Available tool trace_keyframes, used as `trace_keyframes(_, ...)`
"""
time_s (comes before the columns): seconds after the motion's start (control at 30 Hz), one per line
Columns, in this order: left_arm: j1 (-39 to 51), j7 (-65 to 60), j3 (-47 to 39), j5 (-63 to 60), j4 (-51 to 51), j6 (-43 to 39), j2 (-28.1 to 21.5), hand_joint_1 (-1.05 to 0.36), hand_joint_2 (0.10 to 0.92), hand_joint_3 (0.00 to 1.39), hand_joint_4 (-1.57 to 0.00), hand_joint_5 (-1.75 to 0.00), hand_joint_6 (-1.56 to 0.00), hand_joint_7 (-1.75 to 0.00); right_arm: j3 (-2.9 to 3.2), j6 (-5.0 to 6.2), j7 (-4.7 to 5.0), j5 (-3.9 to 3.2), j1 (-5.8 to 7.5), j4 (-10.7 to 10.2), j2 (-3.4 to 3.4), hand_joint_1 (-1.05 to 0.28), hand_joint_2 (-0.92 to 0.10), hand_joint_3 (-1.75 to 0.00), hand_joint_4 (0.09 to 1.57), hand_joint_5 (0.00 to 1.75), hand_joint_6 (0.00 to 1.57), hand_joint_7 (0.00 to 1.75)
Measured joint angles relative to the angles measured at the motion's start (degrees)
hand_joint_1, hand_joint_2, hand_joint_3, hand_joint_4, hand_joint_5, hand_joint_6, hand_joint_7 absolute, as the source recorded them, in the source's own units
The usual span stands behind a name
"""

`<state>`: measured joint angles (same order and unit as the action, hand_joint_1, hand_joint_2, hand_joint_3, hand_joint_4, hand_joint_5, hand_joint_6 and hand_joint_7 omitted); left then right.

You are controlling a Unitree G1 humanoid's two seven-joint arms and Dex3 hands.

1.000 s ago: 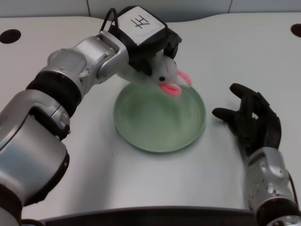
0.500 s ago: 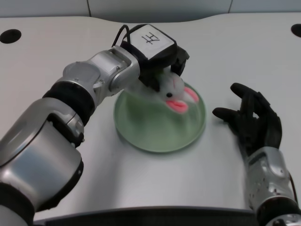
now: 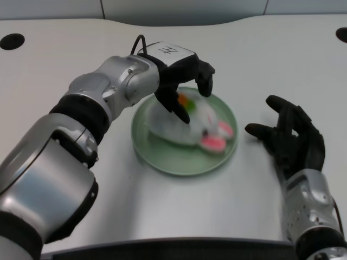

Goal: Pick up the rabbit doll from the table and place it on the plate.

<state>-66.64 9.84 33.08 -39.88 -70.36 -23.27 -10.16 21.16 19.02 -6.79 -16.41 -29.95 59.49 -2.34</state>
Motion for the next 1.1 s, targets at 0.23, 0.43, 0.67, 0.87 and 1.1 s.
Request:
trace_keyframes(0.23,0.0,5.2,-2.1,2.3,1.4,-0.1,-0.3,-1.05,0.921,0.10,0.00,0.00,0.00,0.00,-0.29,-0.26,0.76,0.22,0.10,-0.4,0.03,-0.42,-0.92,-0.53,0.66,1.12,0.59,0.85)
trace_keyframes(0.43,0.0,7.2,-4.6,4.6,4.8,-0.2,-2.5,-1.05,0.921,0.09,0.00,0.00,0.00,0.00,-0.43,-0.37,0.64,0.24,0.21,-0.6,0.02,-0.42,-0.92,-0.53,0.64,1.12,0.59,0.85)
trace_keyframes(0.67,1.2,11.2,-12.1,12.3,7.9,-0.7,-10.3,-0.97,0.921,0.07,-0.04,-0.03,-0.03,-0.02,-0.55,-0.81,0.90,0.33,0.15,-0.7,-0.19,-0.42,-0.92,-0.51,0.65,1.13,0.60,0.84)
trace_keyframes(0.87,6.9,14.8,-19.6,21.2,9.7,-0.3,-13.1,-0.92,0.921,0.10,-0.08,-0.06,-0.07,-0.03,-0.84,-0.93,1.32,0.48,0.11,-0.8,-0.38,-0.40,-0.92,-0.54,0.64,1.12,0.60,0.83)
trace_keyframes(1.1,13.2,17.9,-28.4,31.5,14.1,2.3,-14.0,-0.73,0.921,0.09,-0.16,-0.12,-0.13,-0.05,-0.98,-0.94,1.32,0.47,0.09,-0.8,-0.30,-0.41,-0.92,-0.52,0.65,1.12,0.59,0.82)
